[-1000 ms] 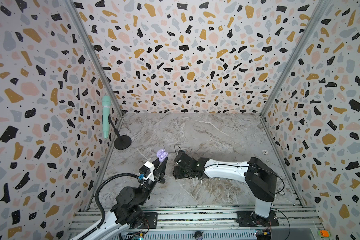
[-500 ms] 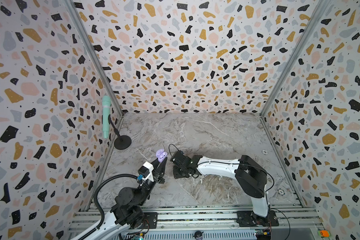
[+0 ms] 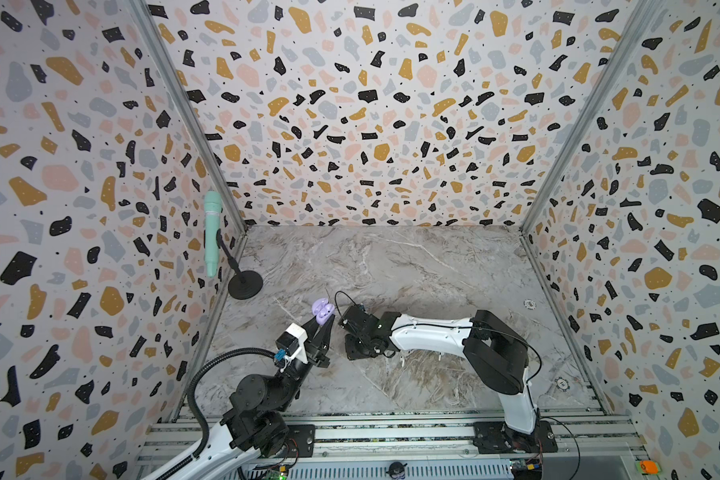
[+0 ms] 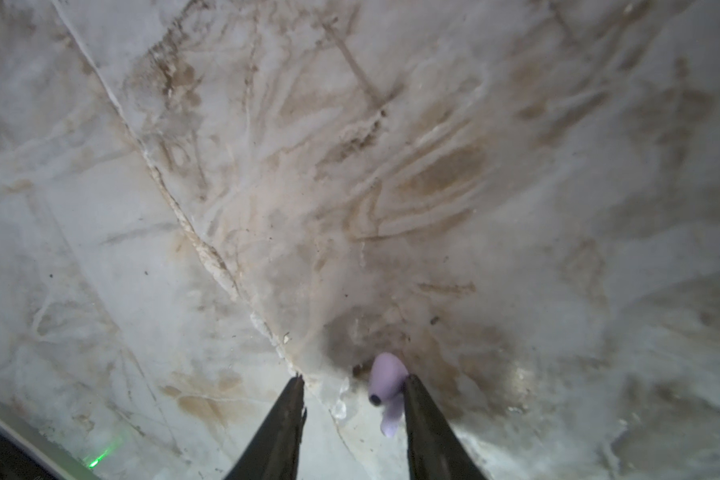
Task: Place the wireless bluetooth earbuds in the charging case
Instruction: 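Move the right gripper over the second lavender earbud on the table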
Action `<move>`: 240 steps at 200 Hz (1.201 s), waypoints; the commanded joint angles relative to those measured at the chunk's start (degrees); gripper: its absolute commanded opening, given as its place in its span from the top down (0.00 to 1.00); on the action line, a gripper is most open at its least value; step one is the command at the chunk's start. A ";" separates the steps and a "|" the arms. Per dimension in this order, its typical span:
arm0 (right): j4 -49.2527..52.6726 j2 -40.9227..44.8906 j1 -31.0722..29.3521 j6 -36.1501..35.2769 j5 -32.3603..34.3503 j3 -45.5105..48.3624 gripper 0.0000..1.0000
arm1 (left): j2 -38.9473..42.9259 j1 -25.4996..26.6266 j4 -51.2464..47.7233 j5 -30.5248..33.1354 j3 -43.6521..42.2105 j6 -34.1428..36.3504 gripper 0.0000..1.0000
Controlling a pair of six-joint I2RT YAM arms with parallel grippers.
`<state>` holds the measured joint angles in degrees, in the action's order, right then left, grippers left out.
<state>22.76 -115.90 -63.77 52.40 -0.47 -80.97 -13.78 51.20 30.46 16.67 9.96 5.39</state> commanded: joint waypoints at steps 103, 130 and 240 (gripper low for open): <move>6.17 -2.28 -1.49 -2.93 4.41 -5.90 0.72 | 0.68 0.32 2.39 -0.78 -0.38 0.49 1.00; 7.93 -3.52 -2.21 -3.79 6.57 -7.71 0.73 | 0.59 0.38 2.40 -0.72 -0.37 0.31 1.00; 8.58 -4.64 -2.40 -4.76 8.95 -7.96 0.81 | 0.57 0.33 2.32 -0.66 -0.45 0.39 1.00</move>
<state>29.39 -120.55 -65.98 48.31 6.70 -87.50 -13.78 51.20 30.46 16.51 9.87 5.37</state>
